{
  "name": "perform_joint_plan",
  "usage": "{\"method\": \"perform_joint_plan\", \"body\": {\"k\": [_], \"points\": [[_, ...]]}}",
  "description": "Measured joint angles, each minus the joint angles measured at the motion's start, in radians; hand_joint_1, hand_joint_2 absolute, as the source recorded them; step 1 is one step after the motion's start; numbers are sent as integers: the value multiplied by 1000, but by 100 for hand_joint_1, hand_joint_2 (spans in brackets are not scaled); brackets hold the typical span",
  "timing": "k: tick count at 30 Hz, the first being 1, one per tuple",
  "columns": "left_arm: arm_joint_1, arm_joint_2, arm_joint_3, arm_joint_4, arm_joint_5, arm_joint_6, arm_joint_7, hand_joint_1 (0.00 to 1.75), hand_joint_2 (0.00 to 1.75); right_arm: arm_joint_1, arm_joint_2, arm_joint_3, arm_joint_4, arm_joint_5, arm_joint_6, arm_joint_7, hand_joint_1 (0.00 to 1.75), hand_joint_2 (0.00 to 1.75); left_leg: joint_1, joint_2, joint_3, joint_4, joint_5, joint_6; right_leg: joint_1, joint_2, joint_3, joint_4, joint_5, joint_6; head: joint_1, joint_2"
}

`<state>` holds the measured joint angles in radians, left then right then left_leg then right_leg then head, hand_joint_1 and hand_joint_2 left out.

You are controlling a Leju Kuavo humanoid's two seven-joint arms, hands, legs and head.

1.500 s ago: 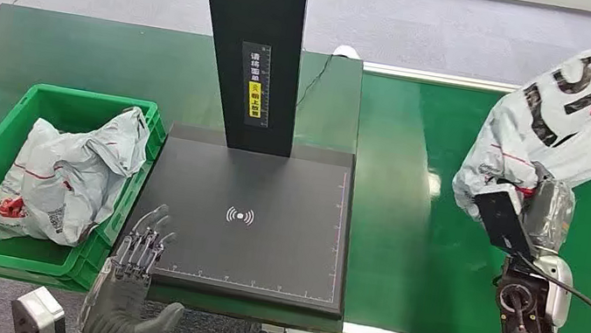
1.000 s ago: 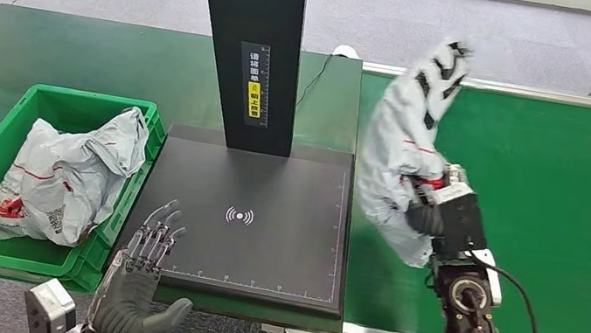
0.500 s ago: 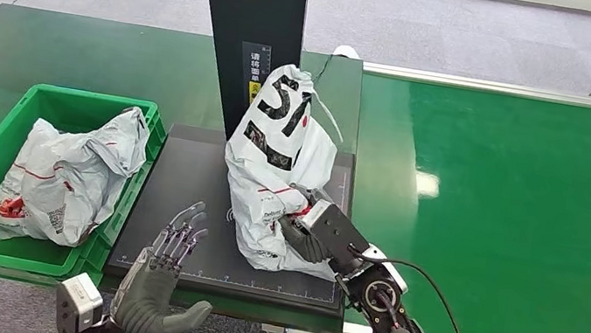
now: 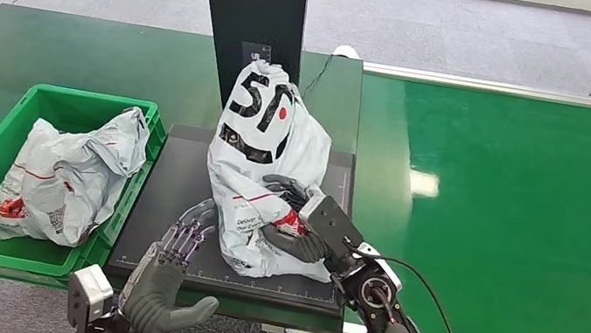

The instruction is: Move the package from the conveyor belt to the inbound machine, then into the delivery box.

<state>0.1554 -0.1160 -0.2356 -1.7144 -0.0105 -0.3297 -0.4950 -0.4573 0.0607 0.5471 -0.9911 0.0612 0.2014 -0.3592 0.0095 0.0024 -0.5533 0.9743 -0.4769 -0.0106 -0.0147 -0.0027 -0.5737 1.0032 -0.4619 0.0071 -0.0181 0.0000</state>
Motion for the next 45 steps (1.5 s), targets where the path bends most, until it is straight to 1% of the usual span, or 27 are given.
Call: {"method": "perform_joint_plan", "body": {"k": [2,4,6,7,9,12,13,14,15,16,18,21,24,27,31,37,41,43,45], "points": [[0,0,1,0,-5,16,-1,0,175,4,-4,-6,0,-5,6,0,0,175,0,0,0,0,0,0,0,0,0,0,0,0,0,0],[2,-2,6,-2,-22,60,-5,0,175,11,-8,-14,0,-6,9,0,0,175,0,0,0,0,0,0,0,0,0,0,0,0,0,0],[5,-10,22,-10,-55,145,-11,0,175,20,-13,-22,-2,-6,8,1,0,175,0,0,0,0,0,0,0,0,0,0,0,0,0,0],[7,-15,34,-19,-79,206,-15,0,175,26,-16,-27,-5,-6,8,1,0,175,0,0,0,0,0,0,0,0,0,0,0,0,0,0],[12,-34,66,-45,-154,387,-33,0,175,39,-23,-34,-9,-5,6,3,0,175,0,0,0,0,0,0,0,0,0,0,0,0,0,0],[17,-62,114,-98,-273,722,-80,0,175,50,-30,-39,-10,-5,7,3,0,175,0,0,0,0,0,0,0,0,0,0,0,0,0,0],[19,-68,128,-118,-304,817,-101,0,175,51,-31,-40,-10,-6,8,2,0,175,0,0,0,0,0,0,0,0,0,0,0,0,0,0],[21,-77,144,-137,-337,885,-124,0,175,50,-30,-40,-9,-7,9,0,0,175,0,0,-1,0,0,0,0,0,0,0,0,0,0,0],[23,-91,164,-159,-377,929,-149,0,175,48,-27,-39,-7,-8,11,-2,0,175,0,0,-1,0,0,0,0,0,0,0,0,0,0,0],[23,-108,190,-185,-421,950,-171,0,175,45,-23,-38,-4,-9,11,-5,0,175,0,0,-1,0,0,0,0,0,0,0,0,0,0,0],[16,-145,260,-246,-506,955,-195,0,175,36,-11,-36,5,-12,12,-10,0,175,0,1,-1,0,0,0,0,0,0,0,0,0,0,0],[0,-177,358,-325,-580,955,-201,0,175,24,4,-33,18,-21,13,-20,0,175,0,0,0,0,0,0,0,0,0,0,0,0,0,0],[-12,-200,398,-375,-650,956,-202,0,175,17,13,-32,25,-44,13,-38,0,175,0,0,0,0,0,0,0,-1,0,0,0,0,0,0],[-26,-213,411,-397,-707,956,-197,0,175,16,20,-34,22,-78,13,-58,0,175,0,0,0,0,0,0,0,0,0,0,0,0,0,0],[-29,-223,375,-396,-770,956,-166,0,175,29,21,-50,-13,-147,16,-83,0,175,0,0,0,0,0,0,0,0,0,0,0,0,0,0],[-34,-230,310,-347,-781,956,-199,0,175,49,15,-65,-71,-185,16,-85,0,175,0,0,0,0,0,0,0,0,0,0,0,0,0,0],[-33,-230,250,-293,-857,956,-189,0,175,55,13,-77,-99,-205,21,-91,0,175,0,0,0,0,0,0,0,0,0,0,0,0,0,0],[-35,-226,210,-263,-905,956,-151,0,175,56,11,-80,-111,-233,17,-98,0,175,0,0,0,0,0,0,0,0,0,0,0,0,0,0],[-46,-210,153,-223,-980,955,-57,0,175,55,8,-88,-128,-269,10,-104,0,175,0,0,1,1,0,0,0,0,0,0,0,0,0,0]]}}
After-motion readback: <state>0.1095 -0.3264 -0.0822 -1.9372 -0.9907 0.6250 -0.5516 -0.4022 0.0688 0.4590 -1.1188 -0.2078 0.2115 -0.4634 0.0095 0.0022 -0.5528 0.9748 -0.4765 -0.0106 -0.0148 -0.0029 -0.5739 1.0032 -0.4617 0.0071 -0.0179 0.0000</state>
